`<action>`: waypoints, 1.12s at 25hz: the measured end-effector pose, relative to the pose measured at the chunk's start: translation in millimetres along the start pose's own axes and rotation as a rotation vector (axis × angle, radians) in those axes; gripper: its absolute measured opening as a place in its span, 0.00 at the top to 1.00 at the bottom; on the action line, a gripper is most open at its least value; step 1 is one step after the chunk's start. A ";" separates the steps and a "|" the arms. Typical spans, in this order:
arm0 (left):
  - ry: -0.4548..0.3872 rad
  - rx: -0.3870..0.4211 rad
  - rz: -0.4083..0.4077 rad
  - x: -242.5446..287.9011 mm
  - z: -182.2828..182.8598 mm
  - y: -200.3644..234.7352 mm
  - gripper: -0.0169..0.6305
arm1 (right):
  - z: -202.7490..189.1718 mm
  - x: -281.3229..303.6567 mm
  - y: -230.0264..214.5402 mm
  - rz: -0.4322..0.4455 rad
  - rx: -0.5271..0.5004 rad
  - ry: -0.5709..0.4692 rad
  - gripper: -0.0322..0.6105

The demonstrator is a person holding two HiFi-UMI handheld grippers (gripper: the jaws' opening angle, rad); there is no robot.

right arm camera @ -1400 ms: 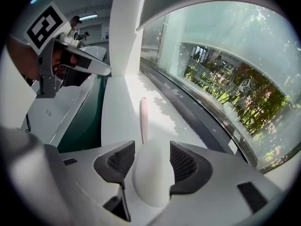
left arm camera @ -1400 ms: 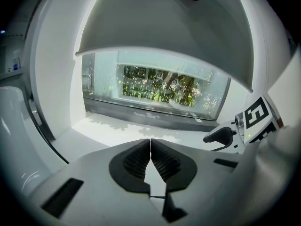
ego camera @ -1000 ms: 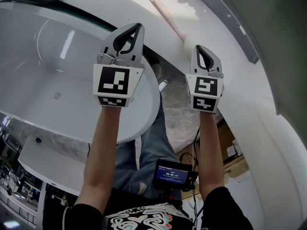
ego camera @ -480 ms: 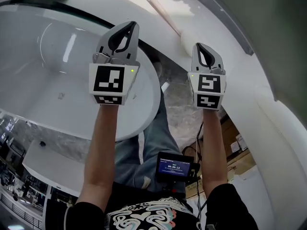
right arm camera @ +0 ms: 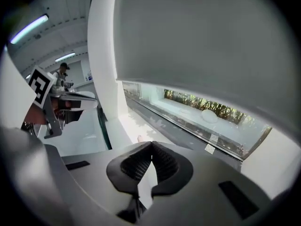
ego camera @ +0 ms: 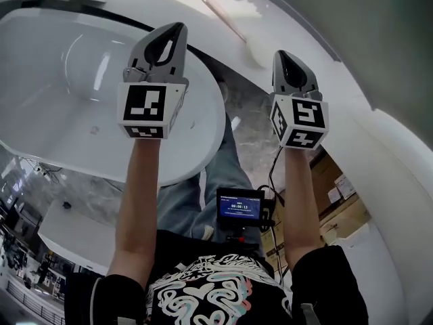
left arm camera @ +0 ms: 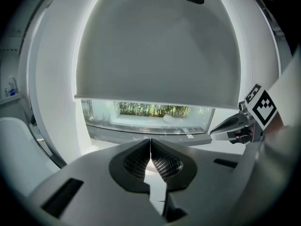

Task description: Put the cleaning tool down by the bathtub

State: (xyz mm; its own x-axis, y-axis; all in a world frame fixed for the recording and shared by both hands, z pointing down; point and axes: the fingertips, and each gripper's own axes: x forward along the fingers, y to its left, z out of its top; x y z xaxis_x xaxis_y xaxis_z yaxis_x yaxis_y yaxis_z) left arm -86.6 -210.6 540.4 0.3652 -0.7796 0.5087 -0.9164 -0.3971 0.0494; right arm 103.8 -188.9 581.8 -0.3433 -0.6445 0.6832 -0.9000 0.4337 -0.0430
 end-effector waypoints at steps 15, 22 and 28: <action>-0.119 0.054 0.022 -101.6 89.1 -10.5 0.95 | 71.2 -121.9 7.9 -0.095 -0.001 -0.121 0.91; -0.179 0.090 0.035 -156.4 129.2 -15.8 0.95 | 104.2 -183.7 20.8 -0.118 0.021 -0.208 0.91; -0.229 0.133 0.024 -209.2 153.5 -30.3 0.95 | 123.9 -236.5 46.5 -0.113 0.021 -0.288 0.91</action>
State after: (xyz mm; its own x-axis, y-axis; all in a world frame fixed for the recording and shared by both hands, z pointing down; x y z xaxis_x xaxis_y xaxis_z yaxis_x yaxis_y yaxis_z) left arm -110.2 -109.8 300.5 0.3853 -0.8728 0.2997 -0.9012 -0.4257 -0.0813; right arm 109.8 -94.3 327.9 -0.2997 -0.8413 0.4499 -0.9413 0.3376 0.0042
